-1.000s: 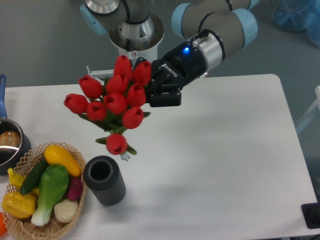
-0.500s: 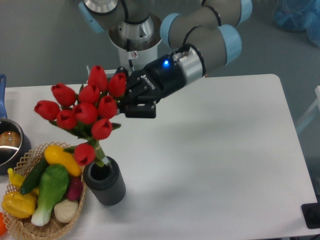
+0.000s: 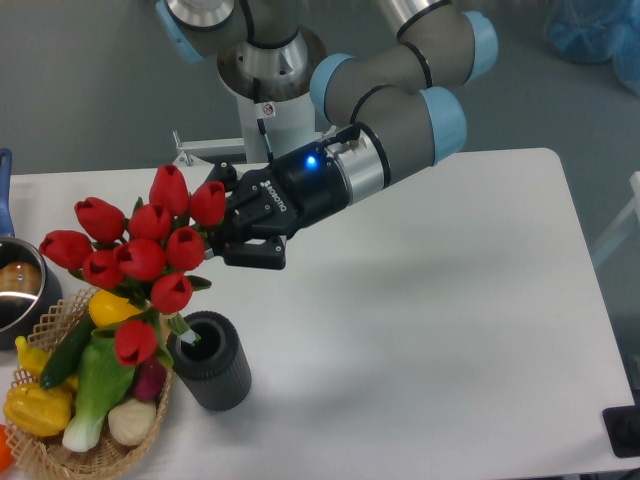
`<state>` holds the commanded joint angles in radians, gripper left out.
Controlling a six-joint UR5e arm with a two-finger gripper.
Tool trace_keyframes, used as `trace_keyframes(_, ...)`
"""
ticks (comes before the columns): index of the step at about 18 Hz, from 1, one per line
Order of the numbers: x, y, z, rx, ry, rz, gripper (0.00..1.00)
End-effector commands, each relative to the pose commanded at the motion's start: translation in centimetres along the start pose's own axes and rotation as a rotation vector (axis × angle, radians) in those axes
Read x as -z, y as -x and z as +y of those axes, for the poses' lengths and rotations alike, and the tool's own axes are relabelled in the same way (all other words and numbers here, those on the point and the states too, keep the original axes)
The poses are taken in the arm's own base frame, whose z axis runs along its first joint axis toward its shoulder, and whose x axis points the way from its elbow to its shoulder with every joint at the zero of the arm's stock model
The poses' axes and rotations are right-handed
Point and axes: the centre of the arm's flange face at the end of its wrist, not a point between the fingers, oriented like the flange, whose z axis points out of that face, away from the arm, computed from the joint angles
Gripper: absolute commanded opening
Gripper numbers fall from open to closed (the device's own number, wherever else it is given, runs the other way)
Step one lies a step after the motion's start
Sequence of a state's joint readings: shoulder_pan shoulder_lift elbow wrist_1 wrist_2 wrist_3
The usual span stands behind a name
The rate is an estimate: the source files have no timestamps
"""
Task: Insert the flowers into the vase
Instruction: 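Lower the tulip stems into the black vase opening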
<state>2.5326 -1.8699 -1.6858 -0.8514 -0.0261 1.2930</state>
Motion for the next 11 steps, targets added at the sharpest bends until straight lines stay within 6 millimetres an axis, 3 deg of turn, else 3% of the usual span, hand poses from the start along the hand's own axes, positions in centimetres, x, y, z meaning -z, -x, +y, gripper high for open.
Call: trace_keyframes(11,1.1,-0.6,3.6,-0.039,0.005,-0.021,0.0)
